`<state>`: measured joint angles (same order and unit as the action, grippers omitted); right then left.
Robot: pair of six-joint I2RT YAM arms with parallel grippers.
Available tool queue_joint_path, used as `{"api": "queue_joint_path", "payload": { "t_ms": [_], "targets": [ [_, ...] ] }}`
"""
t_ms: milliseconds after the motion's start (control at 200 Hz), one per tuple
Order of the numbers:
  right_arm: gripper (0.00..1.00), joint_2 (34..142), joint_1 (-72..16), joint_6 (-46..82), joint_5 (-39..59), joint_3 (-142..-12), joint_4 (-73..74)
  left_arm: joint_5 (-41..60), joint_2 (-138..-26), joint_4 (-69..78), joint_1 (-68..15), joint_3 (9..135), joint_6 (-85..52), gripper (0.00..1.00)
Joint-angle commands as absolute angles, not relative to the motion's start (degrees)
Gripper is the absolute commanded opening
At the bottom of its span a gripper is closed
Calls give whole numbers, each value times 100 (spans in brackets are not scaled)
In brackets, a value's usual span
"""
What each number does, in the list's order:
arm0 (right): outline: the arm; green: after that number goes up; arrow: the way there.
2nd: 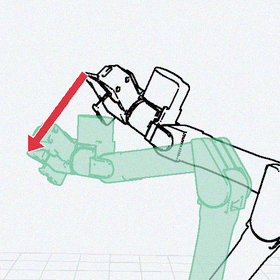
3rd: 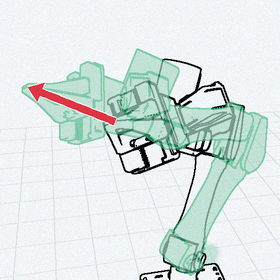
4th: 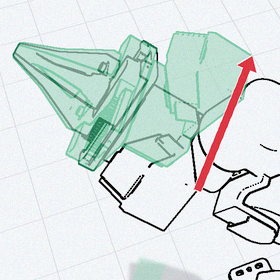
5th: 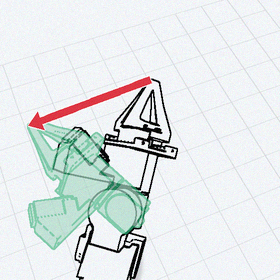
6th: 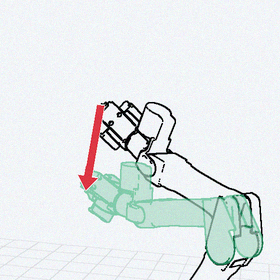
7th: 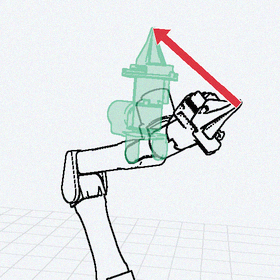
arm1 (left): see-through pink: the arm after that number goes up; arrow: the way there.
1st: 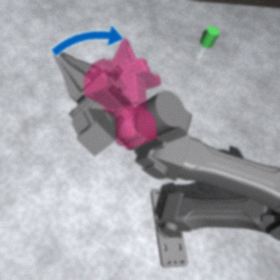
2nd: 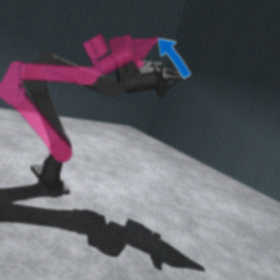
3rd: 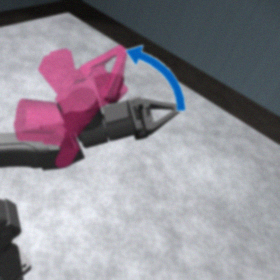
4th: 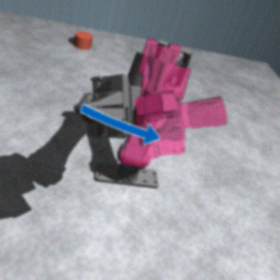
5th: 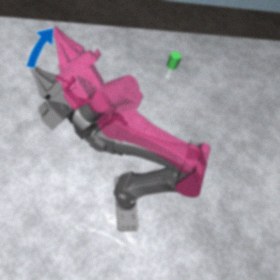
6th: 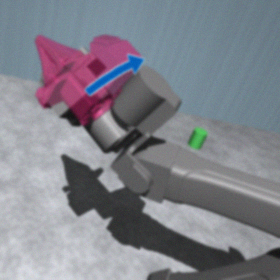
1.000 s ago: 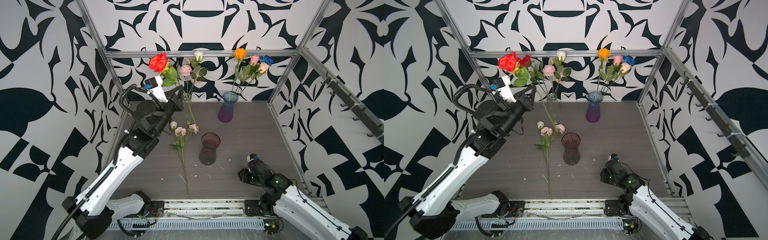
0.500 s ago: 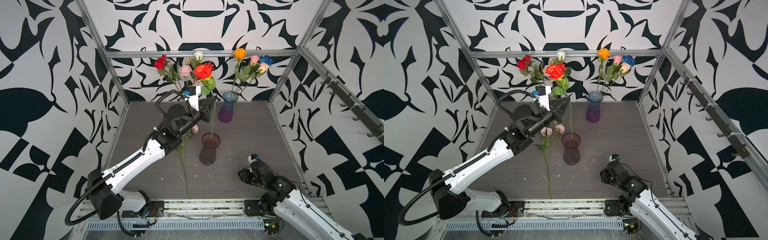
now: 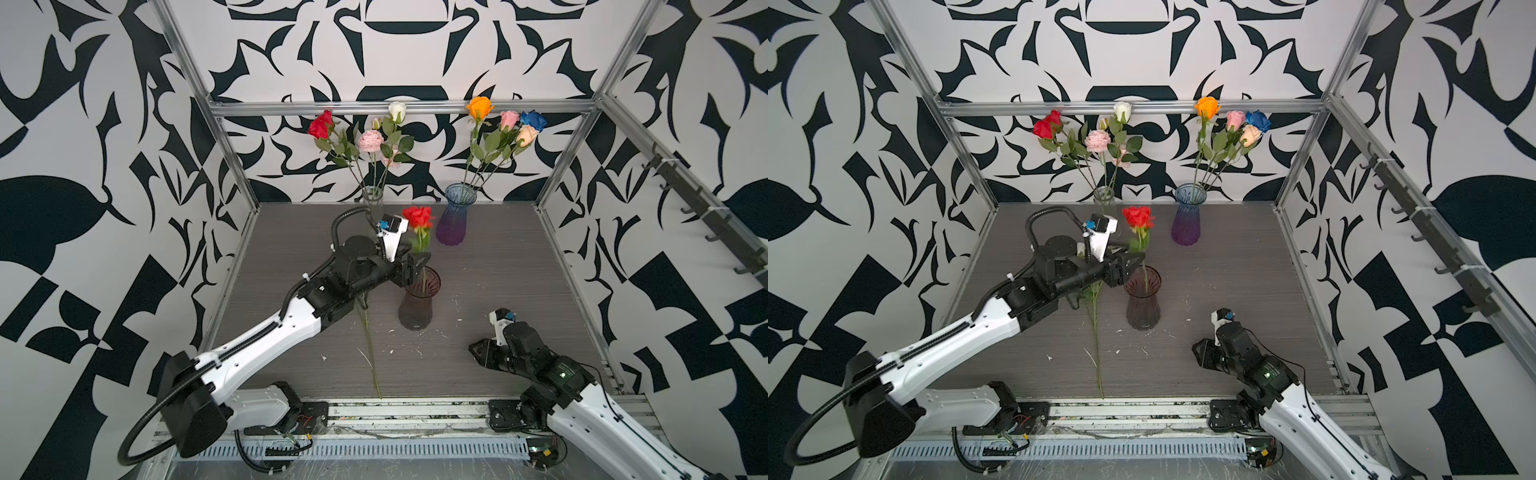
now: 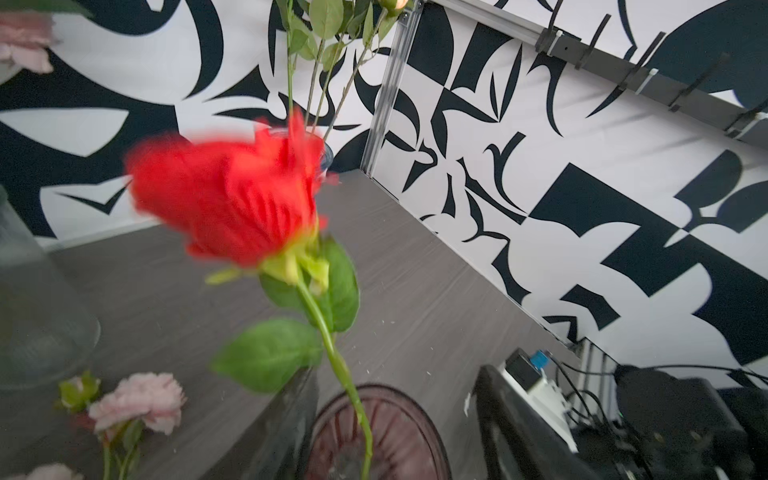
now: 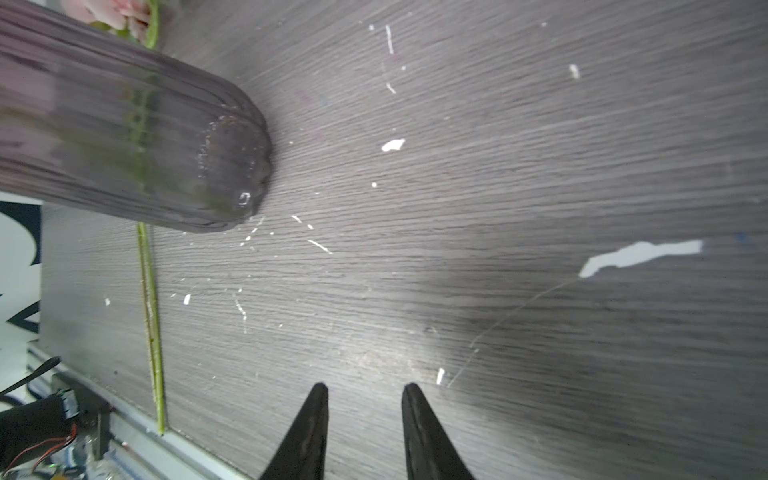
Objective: Arrange the flowers into the vase
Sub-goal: 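Lower the red rose stem into the dark pink vase with the left gripper, then open the left gripper and pull it back from the dark pink vase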
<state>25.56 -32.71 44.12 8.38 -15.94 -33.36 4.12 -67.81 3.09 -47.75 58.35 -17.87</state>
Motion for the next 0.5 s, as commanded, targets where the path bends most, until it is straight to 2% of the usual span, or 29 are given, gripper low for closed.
{"api": "queue_joint_path", "payload": {
  "t_ms": [0,280,330,495],
  "targets": [
    [34,2382,-3297,4324,959,-1592,-3235,670,-6062,-220,-4773,5329,-1832,68],
    [34,2447,-3296,4001,759,-2396,-3594,24,-4159,-1554,-4775,4217,-2443,65],
    [34,2567,-3296,3918,703,-2469,-3624,-351,-3885,-1883,-4772,4038,-2675,62],
    [33,2763,-3307,3868,547,-2043,-3232,-1769,-3535,-3076,-4766,3575,-3676,63]
  ]
}}
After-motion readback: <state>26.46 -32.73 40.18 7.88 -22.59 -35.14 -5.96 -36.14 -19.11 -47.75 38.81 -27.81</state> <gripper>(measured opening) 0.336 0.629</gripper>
